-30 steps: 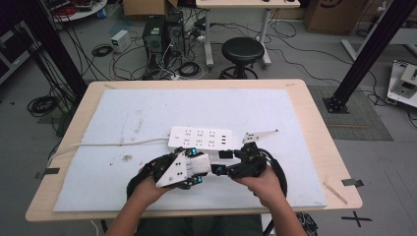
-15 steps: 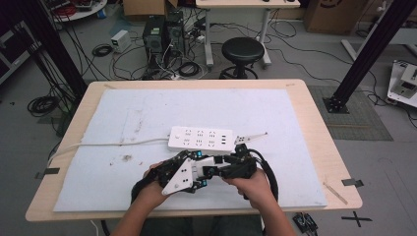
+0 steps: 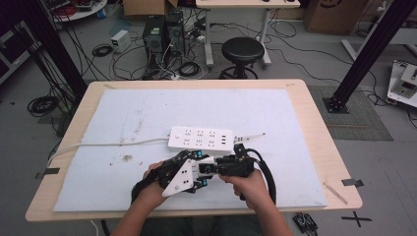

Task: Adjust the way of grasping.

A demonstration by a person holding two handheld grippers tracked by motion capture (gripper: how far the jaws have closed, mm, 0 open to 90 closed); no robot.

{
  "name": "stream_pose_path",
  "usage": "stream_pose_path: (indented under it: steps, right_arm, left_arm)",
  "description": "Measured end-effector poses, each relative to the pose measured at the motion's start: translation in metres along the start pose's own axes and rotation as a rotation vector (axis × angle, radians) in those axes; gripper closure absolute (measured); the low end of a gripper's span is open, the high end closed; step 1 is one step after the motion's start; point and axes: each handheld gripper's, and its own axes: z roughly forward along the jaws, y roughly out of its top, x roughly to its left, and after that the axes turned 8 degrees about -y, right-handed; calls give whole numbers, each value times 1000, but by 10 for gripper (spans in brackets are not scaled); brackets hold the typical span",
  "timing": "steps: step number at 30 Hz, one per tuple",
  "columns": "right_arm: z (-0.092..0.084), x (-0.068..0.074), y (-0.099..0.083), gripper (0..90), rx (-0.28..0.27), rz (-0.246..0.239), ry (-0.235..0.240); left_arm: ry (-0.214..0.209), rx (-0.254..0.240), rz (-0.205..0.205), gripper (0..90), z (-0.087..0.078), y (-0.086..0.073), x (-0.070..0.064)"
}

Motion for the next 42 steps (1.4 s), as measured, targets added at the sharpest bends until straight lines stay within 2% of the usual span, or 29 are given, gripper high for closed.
stream_pose_path:
  steps: [6,11,14,16,18,21,25,29,31,32,33,34,36,37,38,39,40,41,42]
  right_arm:
    - [0,-3,0,596,3,21,11]
    - [0,-4,1,621,28,38,14]
    - [0,-5,1,630,17,39,7]
    - [-2,-5,2,631,25,42,-14]
    - [-4,-7,2,632,16,43,-32]
    - [-10,-9,4,632,1,42,-55]
    - [-18,-9,6,632,-22,43,-87]
    - [-27,-8,11,632,-33,16,-114]
    - [-32,-7,14,632,-43,9,-133]
    - [-33,-7,16,631,-50,-9,-135]
    - [-35,-6,17,632,-61,-15,-142]
    - [-35,-6,17,632,-61,-15,-142]
    - [-37,-6,19,632,-64,-18,-153]
    - [-43,-3,23,631,-79,-53,-189]
    - [-43,-3,23,631,-79,-53,-189]
    - [-46,-1,25,631,-93,-67,-207]
    - [-48,0,25,632,-101,-79,-222]
    - [-49,1,25,631,-104,-91,-234]
    - [-51,2,25,632,-108,-95,-245]
  left_arm:
    - [5,18,29,424,1,1,0]
    - [1,25,33,421,4,0,0]
    - [-10,27,-12,413,6,-3,3]
    - [9,32,-43,330,6,-4,4]
    - [10,32,-52,290,5,-4,5]
    - [12,8,-87,239,-2,-3,5]
    - [7,0,-118,233,-14,-1,6]
    - [29,-1,-186,208,-32,-3,14]
    - [44,8,-239,190,-41,-7,22]
    - [45,4,-266,181,-46,-9,26]
    - [45,4,-266,169,-46,-9,26]
    - [50,3,-294,169,-50,-11,30]
    - [50,3,-294,167,-50,-11,30]
    - [58,12,-360,167,-66,-18,47]
    - [58,12,-360,167,-66,-18,47]
    - [61,19,-397,167,-72,-21,55]
    - [61,19,-397,167,-72,-21,55]
    - [62,28,-413,167,-75,-23,58]
    - [58,22,-463,167,-80,-29,65]
